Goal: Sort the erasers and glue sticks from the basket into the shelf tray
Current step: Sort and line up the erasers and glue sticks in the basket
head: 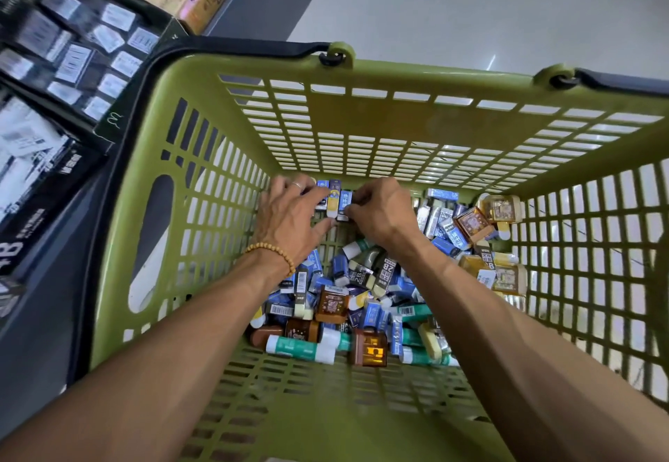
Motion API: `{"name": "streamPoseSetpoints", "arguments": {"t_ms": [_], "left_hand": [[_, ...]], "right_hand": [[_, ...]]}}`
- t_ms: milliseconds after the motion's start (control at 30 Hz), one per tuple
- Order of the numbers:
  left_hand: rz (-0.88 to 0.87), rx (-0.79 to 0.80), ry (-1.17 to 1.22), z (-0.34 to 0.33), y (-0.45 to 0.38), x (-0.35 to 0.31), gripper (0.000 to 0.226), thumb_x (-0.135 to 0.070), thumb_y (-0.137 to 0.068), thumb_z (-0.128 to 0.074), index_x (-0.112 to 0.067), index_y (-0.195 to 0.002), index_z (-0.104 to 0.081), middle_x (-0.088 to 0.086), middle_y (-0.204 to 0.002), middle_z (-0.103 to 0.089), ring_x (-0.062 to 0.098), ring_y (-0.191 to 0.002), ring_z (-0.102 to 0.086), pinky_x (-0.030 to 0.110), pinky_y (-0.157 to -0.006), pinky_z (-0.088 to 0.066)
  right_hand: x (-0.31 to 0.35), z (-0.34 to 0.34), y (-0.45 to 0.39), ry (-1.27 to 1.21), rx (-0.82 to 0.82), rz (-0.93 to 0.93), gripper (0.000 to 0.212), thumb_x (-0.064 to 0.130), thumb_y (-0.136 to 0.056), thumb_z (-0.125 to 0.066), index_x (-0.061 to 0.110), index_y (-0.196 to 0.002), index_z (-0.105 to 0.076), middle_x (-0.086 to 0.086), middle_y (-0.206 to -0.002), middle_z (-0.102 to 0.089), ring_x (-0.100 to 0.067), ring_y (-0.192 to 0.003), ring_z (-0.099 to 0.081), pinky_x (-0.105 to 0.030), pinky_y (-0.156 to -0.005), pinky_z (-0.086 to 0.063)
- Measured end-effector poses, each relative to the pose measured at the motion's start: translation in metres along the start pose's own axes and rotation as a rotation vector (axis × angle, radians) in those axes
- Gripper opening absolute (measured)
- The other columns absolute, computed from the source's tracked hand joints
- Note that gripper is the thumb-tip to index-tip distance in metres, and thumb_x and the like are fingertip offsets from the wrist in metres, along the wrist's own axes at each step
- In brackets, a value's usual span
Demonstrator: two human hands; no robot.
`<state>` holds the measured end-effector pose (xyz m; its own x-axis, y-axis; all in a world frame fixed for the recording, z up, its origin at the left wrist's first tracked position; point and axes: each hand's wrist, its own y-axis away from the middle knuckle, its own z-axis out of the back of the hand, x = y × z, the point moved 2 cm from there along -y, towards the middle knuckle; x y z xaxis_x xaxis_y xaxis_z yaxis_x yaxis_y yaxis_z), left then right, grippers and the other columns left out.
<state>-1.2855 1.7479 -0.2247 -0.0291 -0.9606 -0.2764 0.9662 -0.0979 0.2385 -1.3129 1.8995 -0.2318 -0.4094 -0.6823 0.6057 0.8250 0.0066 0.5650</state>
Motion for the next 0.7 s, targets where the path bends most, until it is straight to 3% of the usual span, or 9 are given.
{"name": "streamPoseSetpoints", "arguments": {"t_ms": [100, 200, 267, 333, 467, 600, 700], "left_hand": [[-0.02, -0.002, 0.046, 0.003, -0.001, 0.01, 0.046, -0.035, -0.083, -0.072, -0.022, -0.126, -0.062, -0.003, -0.12, -0.056, 0.02, -0.112, -0.041, 0.035, -0.099, -0.041], [-0.049, -0.002, 0.044, 0.005, -0.001, 0.01, 0.044, -0.031, -0.082, -0.073, -0.022, -0.124, -0.063, -0.002, -0.119, -0.058, 0.022, -0.111, -0.044, 0.037, -0.098, -0.041], [-0.064, -0.011, 0.049, 0.005, -0.002, 0.009, 0.044, -0.031, -0.081, -0.075, -0.023, -0.123, -0.064, -0.002, -0.117, -0.06, 0.023, -0.11, -0.045, 0.04, -0.096, -0.042], [-0.056, -0.021, 0.056, 0.005, -0.003, 0.009, 0.044, -0.031, -0.081, -0.075, -0.023, -0.122, -0.065, -0.002, -0.116, -0.06, 0.023, -0.109, -0.045, 0.041, -0.095, -0.042], [-0.036, -0.03, 0.057, 0.004, -0.004, 0.008, 0.043, -0.032, -0.081, -0.074, -0.024, -0.122, -0.065, -0.003, -0.116, -0.06, 0.023, -0.108, -0.045, 0.038, -0.095, -0.041], [-0.018, 0.013, 0.042, 0.006, -0.004, 0.006, 0.044, -0.036, -0.083, -0.072, -0.026, -0.125, -0.061, -0.004, -0.119, -0.057, 0.021, -0.112, -0.043, 0.037, -0.097, -0.039], [-0.054, -0.022, 0.03, 0.011, -0.001, -0.002, 0.04, -0.038, -0.085, -0.068, -0.021, -0.121, -0.063, -0.002, -0.118, -0.059, 0.02, -0.111, -0.045, 0.037, -0.095, -0.039]], "right_hand": [[0.002, -0.01, -0.003, -0.106, -0.011, -0.052, 0.005, 0.005, -0.085, -0.072, 0.006, -0.079, -0.072, 0.0, -0.068, -0.065, -0.014, -0.062, -0.062, -0.01, -0.042, -0.042], [0.001, -0.015, -0.002, -0.211, -0.04, -0.055, 0.02, 0.004, -0.082, -0.073, 0.015, -0.067, -0.068, -0.003, -0.069, -0.069, -0.022, -0.069, -0.071, -0.031, -0.062, -0.06], [0.0, -0.014, -0.005, -0.289, -0.068, -0.063, 0.025, 0.003, -0.082, -0.074, 0.019, -0.065, -0.066, -0.004, -0.072, -0.071, -0.024, -0.071, -0.073, -0.041, -0.068, -0.063], [0.003, -0.012, -0.011, -0.312, -0.09, -0.073, 0.02, 0.004, -0.084, -0.074, 0.017, -0.071, -0.067, -0.005, -0.077, -0.072, -0.022, -0.07, -0.073, -0.039, -0.069, -0.063], [0.008, -0.009, -0.01, -0.209, -0.118, -0.021, 0.014, 0.007, -0.086, -0.072, 0.018, -0.077, -0.069, 0.003, -0.073, -0.068, -0.011, -0.065, -0.066, -0.023, -0.065, -0.06], [0.007, 0.005, -0.003, -0.134, -0.05, 0.043, 0.003, 0.013, -0.088, -0.073, 0.016, -0.086, -0.073, 0.002, -0.077, -0.071, -0.013, -0.068, -0.068, -0.026, -0.07, -0.06], [-0.003, 0.036, 0.01, 0.073, -0.096, 0.126, 0.005, 0.016, -0.089, -0.07, 0.015, -0.087, -0.075, 0.003, -0.075, -0.069, -0.008, -0.065, -0.062, -0.012, -0.06, -0.047]]}}
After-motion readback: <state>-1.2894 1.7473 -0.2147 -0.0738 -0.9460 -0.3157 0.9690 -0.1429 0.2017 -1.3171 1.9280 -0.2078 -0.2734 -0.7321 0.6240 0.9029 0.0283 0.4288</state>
